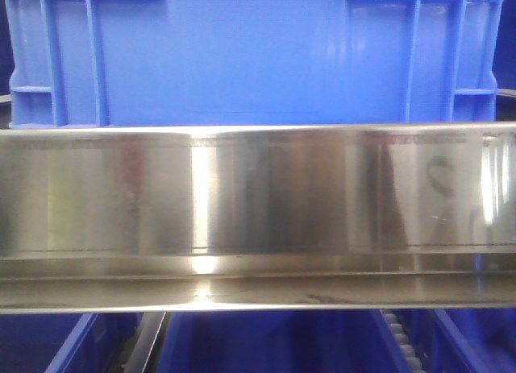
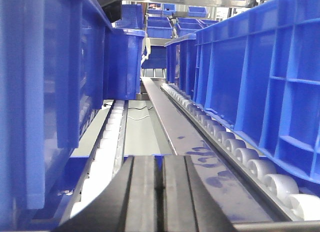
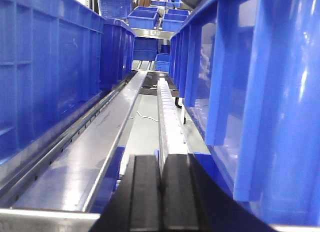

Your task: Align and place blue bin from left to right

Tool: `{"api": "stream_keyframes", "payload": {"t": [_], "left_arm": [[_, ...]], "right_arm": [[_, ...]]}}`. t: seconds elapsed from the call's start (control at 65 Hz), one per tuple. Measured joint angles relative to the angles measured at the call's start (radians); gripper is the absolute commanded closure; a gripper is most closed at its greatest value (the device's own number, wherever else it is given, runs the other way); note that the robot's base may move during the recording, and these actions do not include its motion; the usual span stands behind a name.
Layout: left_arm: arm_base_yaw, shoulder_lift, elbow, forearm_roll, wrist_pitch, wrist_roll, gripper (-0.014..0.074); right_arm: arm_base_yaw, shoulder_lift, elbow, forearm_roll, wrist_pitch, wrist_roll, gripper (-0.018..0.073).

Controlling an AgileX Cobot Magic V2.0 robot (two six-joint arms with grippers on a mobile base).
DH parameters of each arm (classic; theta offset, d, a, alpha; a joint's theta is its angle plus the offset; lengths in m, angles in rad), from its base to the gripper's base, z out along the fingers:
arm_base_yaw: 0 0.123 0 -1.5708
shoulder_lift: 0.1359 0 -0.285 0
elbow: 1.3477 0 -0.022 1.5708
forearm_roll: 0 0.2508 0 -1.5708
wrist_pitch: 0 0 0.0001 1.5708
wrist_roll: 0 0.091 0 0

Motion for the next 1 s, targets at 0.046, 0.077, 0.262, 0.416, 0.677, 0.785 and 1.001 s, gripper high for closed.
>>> {"api": "stream_keyframes", "payload": {"t": [0.046, 0.077, 0.262, 0.416, 0.677, 0.785, 1.001], "left_arm": [[0.000, 0.000, 0.000, 0.000, 0.000, 0.000, 0.0707], [0.000, 0.000, 0.000, 0.000, 0.000, 0.000, 0.0707], [0.000, 0.000, 0.000, 0.000, 0.000, 0.000, 0.0707], [0.000, 0.000, 0.000, 0.000, 0.000, 0.000, 0.0707], [0.000, 0.000, 0.000, 0.000, 0.000, 0.000, 0.0707], [0.000, 0.000, 0.000, 0.000, 0.000, 0.000, 0.0707], [0.000, 0.000, 0.002, 0.000, -0.043, 0.000, 0.0707]], "right_arm": [[0.000, 0.000, 0.000, 0.000, 0.000, 0.000, 0.0638], [0.000, 0.000, 0.000, 0.000, 0.000, 0.000, 0.0638], [0.000, 0.000, 0.000, 0.000, 0.000, 0.000, 0.0638], [0.000, 0.000, 0.000, 0.000, 0.000, 0.000, 0.0638], [0.000, 0.000, 0.000, 0.000, 0.000, 0.000, 0.0638], [0.000, 0.000, 0.000, 0.000, 0.000, 0.000, 0.0638], [0.000, 0.000, 0.000, 0.000, -0.021, 0.000, 0.0638]]}}
